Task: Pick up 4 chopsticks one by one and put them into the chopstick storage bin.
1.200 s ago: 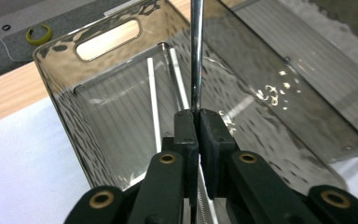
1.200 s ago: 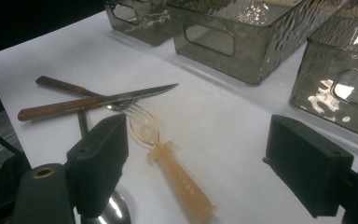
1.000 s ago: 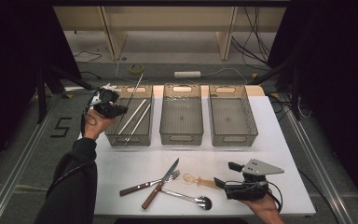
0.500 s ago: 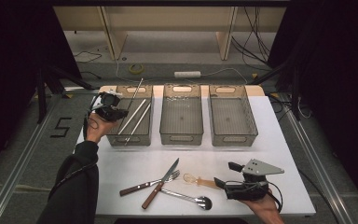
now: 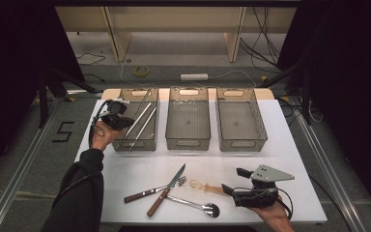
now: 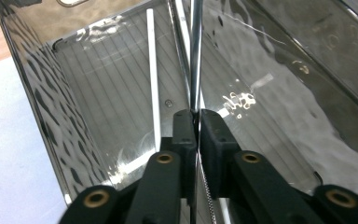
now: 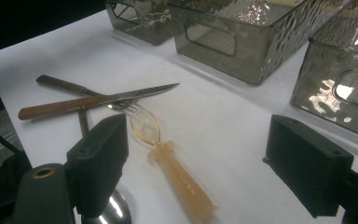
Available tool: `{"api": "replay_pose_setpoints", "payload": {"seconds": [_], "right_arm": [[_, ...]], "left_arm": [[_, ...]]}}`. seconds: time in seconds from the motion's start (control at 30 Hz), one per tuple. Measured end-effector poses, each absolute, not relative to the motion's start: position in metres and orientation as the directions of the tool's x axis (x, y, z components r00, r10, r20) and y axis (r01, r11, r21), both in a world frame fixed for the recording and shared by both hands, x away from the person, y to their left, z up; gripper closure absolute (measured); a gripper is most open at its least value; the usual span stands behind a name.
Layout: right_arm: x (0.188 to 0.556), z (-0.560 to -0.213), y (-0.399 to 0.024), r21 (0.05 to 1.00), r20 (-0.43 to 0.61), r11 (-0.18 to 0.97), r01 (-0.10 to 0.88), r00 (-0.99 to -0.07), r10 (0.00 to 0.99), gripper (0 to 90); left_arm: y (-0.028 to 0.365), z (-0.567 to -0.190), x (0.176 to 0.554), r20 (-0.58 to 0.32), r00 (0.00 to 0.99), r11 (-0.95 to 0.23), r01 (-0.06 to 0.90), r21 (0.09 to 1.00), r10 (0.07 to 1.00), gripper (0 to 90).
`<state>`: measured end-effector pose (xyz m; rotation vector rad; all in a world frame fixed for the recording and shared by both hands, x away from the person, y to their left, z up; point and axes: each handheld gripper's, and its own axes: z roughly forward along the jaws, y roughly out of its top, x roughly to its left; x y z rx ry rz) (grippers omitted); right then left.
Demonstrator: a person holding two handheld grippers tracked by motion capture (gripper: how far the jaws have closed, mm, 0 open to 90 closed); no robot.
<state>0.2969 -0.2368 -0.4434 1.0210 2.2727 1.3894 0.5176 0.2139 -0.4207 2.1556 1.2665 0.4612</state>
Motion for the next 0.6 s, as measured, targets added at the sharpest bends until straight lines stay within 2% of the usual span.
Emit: {"api": "replay_pose_setpoints", "payload": {"seconds": [0.07,0.1,0.2,0.43,0.6], "right_arm": [[0.297,-0.443,-0.237,0.862,0.114,0.285,0.419,-0.708,0.697,21.8],[0.297,-0.443,-0.237,0.863,0.114,0.283,0.418,-0.707,0.698,21.8],[0.297,-0.443,-0.237,0.863,0.114,0.283,0.419,-0.707,0.698,21.9],[0.297,-0.444,-0.237,0.862,0.111,0.288,0.417,-0.71,0.695,21.9],[0.297,-0.444,-0.235,0.861,0.11,0.29,0.418,-0.71,0.696,21.8]], "left_arm": [[0.213,-0.421,0.517,-0.009,0.493,-0.373,0.671,0.641,0.87,78.6],[0.213,-0.421,0.516,-0.011,0.495,-0.374,0.672,0.639,0.869,71.2],[0.213,-0.418,0.511,-0.013,0.5,-0.376,0.668,0.642,0.866,66.9],[0.211,-0.41,0.486,-0.049,0.5,-0.348,0.666,0.66,0.865,43.3],[0.209,-0.406,0.468,-0.083,0.531,-0.355,0.666,0.656,0.844,36.9]]}}
